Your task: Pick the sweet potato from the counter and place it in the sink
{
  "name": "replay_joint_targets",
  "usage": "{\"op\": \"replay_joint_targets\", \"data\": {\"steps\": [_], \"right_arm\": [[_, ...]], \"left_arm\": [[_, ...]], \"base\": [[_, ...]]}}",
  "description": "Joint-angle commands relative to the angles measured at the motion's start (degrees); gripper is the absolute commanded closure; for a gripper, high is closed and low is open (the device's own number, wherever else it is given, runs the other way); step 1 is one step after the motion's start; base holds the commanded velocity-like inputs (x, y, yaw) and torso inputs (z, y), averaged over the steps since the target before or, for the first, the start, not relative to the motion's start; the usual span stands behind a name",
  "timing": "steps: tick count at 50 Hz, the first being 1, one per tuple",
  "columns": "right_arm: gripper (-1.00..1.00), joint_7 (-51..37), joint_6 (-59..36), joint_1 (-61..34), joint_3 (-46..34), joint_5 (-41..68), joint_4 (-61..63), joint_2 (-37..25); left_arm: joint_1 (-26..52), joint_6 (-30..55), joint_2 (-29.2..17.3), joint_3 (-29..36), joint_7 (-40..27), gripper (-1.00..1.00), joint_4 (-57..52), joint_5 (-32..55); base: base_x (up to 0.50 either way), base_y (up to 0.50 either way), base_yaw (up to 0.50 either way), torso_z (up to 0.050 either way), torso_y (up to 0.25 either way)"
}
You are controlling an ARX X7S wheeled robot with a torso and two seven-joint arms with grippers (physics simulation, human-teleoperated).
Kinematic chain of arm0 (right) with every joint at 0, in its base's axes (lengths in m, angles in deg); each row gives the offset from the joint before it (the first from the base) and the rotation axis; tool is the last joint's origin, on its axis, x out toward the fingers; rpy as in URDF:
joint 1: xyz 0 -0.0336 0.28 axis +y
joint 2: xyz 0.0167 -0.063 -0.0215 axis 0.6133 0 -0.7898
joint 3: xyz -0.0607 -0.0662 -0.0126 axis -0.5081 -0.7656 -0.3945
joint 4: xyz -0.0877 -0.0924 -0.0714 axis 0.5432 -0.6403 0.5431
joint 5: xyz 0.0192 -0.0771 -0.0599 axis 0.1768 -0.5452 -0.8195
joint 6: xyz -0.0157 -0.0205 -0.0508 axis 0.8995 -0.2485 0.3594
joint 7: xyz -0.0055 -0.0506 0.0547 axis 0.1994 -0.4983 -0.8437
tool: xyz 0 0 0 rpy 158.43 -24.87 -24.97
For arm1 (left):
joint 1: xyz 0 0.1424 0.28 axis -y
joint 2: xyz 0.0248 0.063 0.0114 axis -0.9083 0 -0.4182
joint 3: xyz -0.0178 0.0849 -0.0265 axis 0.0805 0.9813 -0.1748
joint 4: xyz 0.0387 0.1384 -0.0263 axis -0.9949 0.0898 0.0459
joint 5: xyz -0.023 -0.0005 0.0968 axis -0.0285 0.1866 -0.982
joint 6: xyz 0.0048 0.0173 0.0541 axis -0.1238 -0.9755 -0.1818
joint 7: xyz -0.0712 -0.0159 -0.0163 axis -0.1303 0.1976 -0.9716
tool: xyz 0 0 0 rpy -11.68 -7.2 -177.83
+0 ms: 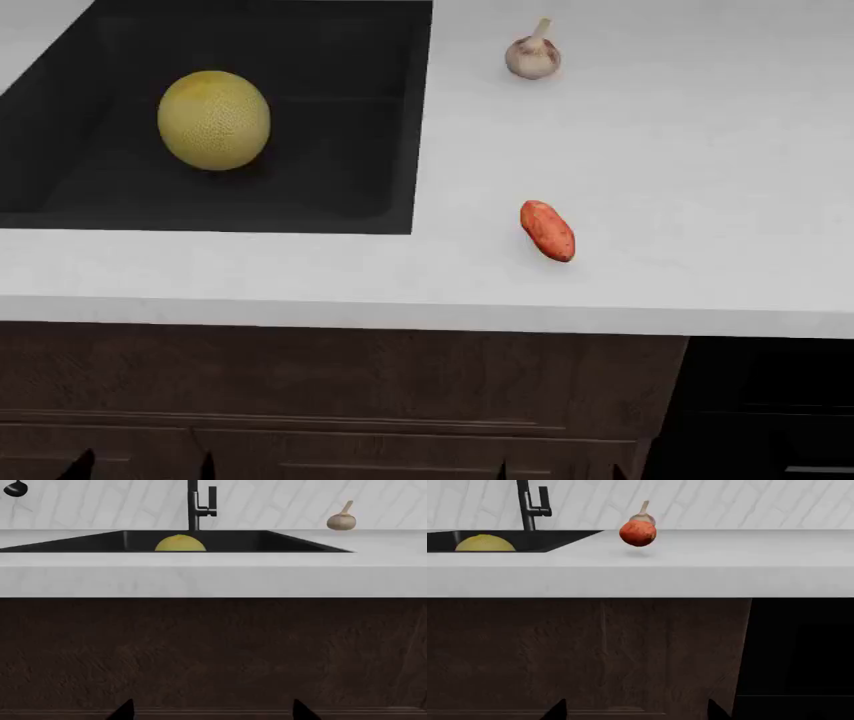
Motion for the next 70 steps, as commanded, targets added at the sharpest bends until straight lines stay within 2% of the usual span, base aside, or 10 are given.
{"op": "replay_joint_targets", "data": {"steps": [1,3,39,55,70], "right_arm": [[-1.00,0.00,0.00,0.00,-0.72,0.54,0.00,-0.54],[-1.00,-1.48,-0.07,0.00,-1.27,-0.14,0.23,-0.96],[-1.00,-6.24,0.17,0.11,-5.90,3.66,0.40,-4.49],[-1.00,-7.70,-3.64,-0.31,-6.82,4.20,8.91,-6.54],[-1.00,-8.38,-9.37,-1.54,-6.44,4.79,17.58,-9.22]], "left_arm": [[0.10,-0.60,-3.14,3.80,-3.77,-1.00,0.48,1.48],[0.11,0.33,-3.37,3.92,-3.62,-1.00,-0.29,3.93],[-0.15,-0.48,-6.05,6.52,-6.82,-1.00,-0.07,5.91],[0.38,2.20,-7.52,7.01,-9.56,-1.00,-6.91,5.00],[2.99,9.83,-9.60,5.34,-11.37,-1.00,-12.53,6.30]], "base": [[0.00,0.00,0.00,0.000,0.000],[0.00,0.00,0.00,0.000,0.000],[0.00,0.00,0.00,0.000,0.000],[0.00,0.00,0.00,0.000,0.000],[0.00,0.00,0.00,0.000,0.000]]}}
